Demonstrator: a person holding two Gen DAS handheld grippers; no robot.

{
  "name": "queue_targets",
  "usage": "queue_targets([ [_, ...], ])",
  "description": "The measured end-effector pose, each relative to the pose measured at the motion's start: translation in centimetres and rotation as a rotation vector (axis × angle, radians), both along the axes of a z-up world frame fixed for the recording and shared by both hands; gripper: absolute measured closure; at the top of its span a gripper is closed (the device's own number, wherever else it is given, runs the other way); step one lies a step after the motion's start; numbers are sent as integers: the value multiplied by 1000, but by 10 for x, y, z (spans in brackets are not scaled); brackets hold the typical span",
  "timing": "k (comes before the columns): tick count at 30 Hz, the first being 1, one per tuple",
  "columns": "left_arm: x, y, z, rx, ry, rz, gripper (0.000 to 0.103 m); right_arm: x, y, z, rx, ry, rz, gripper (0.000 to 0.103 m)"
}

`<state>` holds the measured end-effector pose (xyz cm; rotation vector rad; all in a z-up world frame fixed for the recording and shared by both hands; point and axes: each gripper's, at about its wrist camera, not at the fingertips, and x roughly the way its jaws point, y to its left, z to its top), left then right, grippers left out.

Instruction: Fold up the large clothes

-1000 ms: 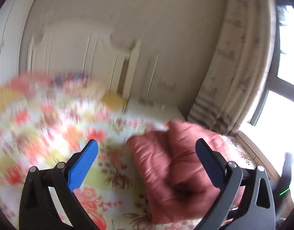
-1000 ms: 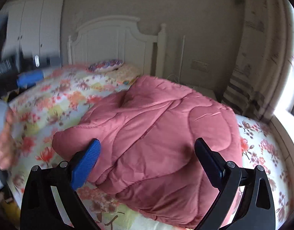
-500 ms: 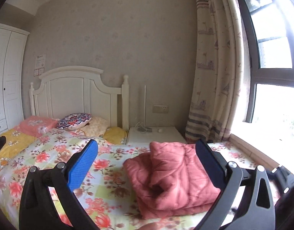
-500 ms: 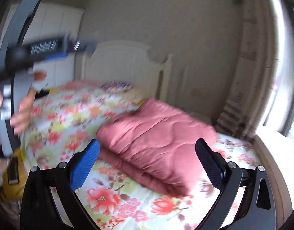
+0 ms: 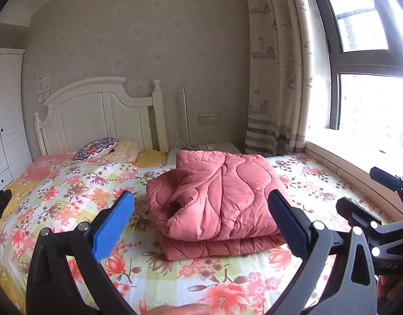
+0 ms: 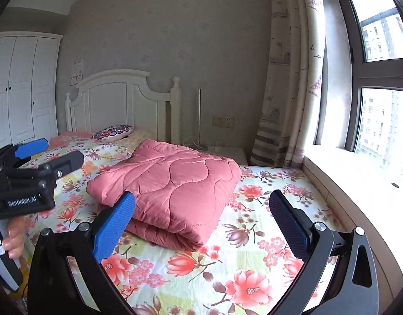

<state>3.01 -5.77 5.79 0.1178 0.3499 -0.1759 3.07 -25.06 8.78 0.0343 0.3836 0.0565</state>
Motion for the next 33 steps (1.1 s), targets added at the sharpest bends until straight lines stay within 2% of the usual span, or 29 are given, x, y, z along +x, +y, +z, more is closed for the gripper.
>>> queue_targets([
  [15,-6,7,-5,2,-10,13,2,-5,20,-2,-33,-12,18,5],
  [33,-7,9,-8,-3,1,8,2,-4,20,-3,-16,-5,7,5],
])
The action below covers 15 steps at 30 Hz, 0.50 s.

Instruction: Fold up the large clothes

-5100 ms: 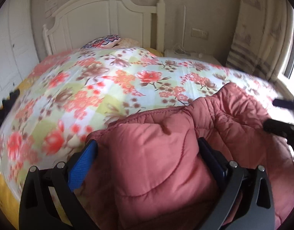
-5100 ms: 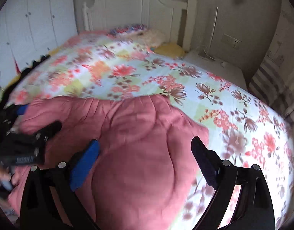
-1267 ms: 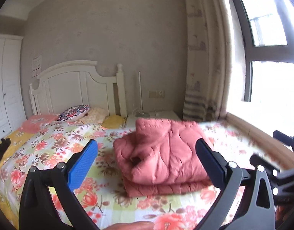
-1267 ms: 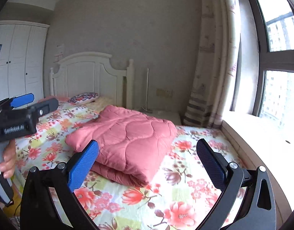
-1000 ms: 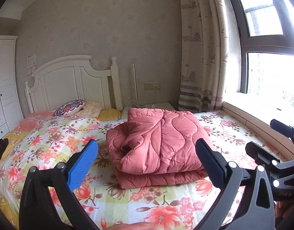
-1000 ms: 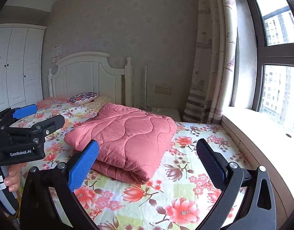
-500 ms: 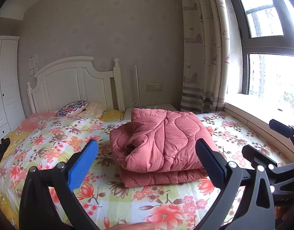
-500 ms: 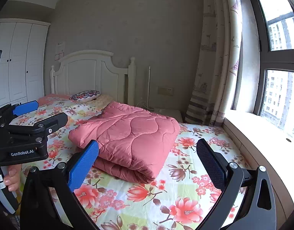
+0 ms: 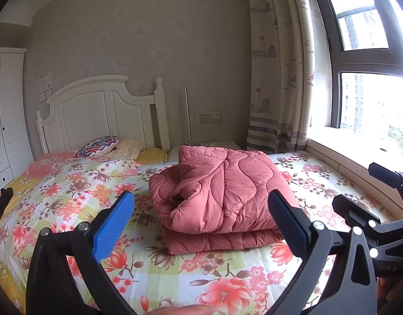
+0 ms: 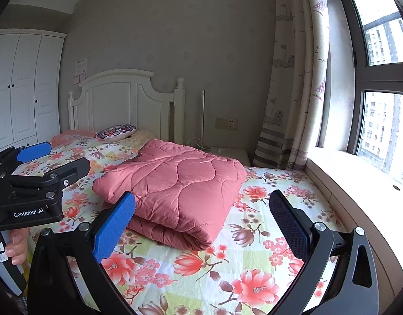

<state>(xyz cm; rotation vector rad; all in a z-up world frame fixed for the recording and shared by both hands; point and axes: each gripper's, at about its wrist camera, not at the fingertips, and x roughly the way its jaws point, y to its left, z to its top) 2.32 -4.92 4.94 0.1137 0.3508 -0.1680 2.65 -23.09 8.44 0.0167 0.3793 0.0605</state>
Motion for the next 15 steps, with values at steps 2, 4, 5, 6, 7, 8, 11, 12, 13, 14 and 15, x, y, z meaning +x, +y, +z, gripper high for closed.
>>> queue_targets([
  [2,0,0,0,0,0,1,2,0,0,0,0,1,0,5],
  [4,0,0,-1,0,1,1,2,0,1,-1,0,2,0,5],
  [5,0,1,-1,0,2,1,2,0,1,-1,1,2,1,5],
  [6,0,1,-1,0,3,2,2,1,1,-1,1,2,0,5],
  [7,0,2,-2,0,4,2,2,0,1,0,1,1,-2,5],
  [8,0,2,-2,1,6,3,2,0,2,-1,2,2,-2,5],
  [11,1,2,-3,1,9,4,2,0,2,-1,3,3,0,5],
  [12,1,2,-3,1,9,4,2,1,2,-1,3,3,0,5],
  [13,1,3,-3,1,9,3,2,1,2,-1,2,3,0,5],
  [14,1,3,-4,2,10,4,2,1,2,-1,2,3,0,5],
  [15,1,3,-3,1,9,4,2,1,3,-2,3,4,0,5],
])
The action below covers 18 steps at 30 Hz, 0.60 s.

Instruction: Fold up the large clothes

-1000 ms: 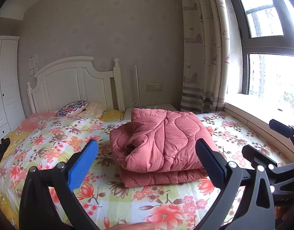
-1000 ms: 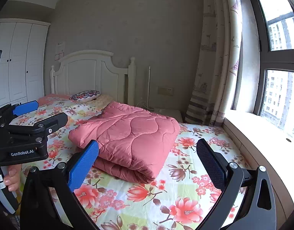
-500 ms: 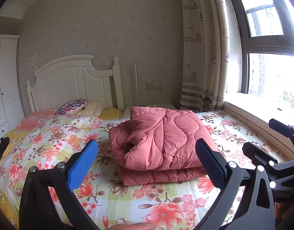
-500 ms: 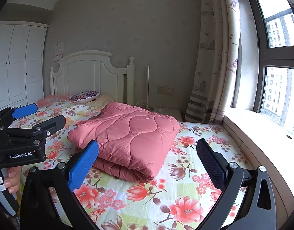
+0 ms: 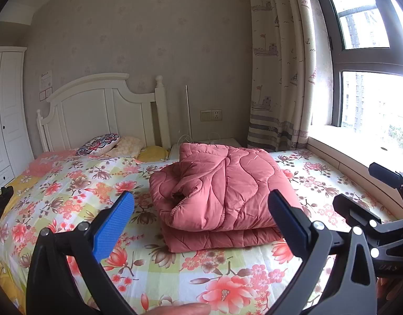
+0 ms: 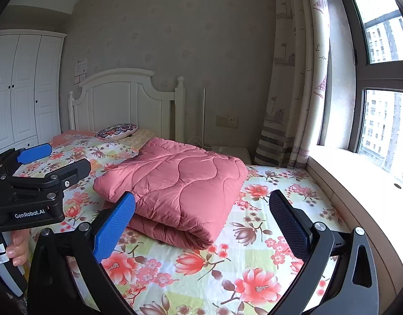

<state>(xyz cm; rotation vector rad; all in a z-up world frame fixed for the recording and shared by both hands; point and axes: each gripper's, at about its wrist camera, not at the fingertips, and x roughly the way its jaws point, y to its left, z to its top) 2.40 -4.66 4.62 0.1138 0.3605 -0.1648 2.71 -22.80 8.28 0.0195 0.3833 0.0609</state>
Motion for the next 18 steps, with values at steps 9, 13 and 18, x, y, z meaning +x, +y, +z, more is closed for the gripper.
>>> queue_targets([
  [9,0,0,-3,3,-9,1,2,3,5,-6,10,15,1,5],
  [13,8,6,-8,1,-13,15,2,12,5,-14,31,44,10,5],
  [18,79,59,-13,-18,125,44,2,46,-28,-22,-3,106,-36,5],
])
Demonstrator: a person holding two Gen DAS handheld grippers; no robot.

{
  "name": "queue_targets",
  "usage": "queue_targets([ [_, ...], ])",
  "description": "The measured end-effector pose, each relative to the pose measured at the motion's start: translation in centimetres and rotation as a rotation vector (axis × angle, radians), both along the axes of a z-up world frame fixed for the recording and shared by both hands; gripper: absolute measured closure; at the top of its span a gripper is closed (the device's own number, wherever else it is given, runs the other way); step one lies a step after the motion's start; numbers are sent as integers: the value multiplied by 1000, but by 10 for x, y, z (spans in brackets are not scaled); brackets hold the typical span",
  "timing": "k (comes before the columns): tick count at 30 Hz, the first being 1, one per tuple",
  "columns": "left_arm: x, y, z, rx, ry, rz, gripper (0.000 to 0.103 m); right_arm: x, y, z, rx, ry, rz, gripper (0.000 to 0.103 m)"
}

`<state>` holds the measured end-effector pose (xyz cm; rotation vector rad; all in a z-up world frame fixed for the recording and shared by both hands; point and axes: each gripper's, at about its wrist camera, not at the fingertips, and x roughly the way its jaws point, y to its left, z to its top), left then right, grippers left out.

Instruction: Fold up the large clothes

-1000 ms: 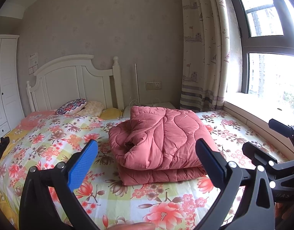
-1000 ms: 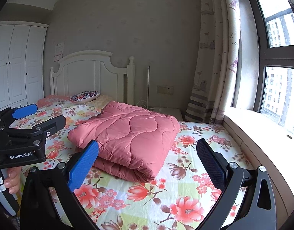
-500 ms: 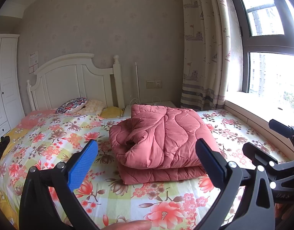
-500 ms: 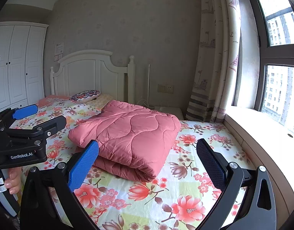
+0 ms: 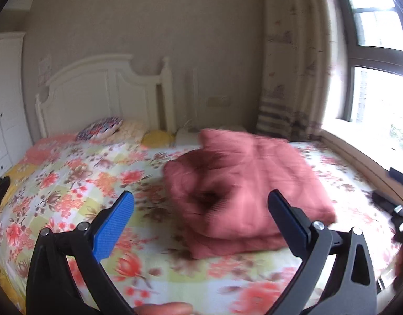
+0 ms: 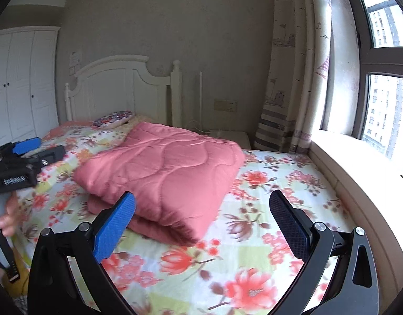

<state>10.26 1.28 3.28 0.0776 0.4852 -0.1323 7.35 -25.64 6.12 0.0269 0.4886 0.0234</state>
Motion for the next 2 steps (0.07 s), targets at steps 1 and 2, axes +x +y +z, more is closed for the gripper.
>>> queue_targets([
  [1,26,25,-1,-4,40,34,2,12,-18,0,-26,20,-38,5],
  [2,53,53,-3,-7,80,74,2,26,-43,1,-40,53,-75,5],
])
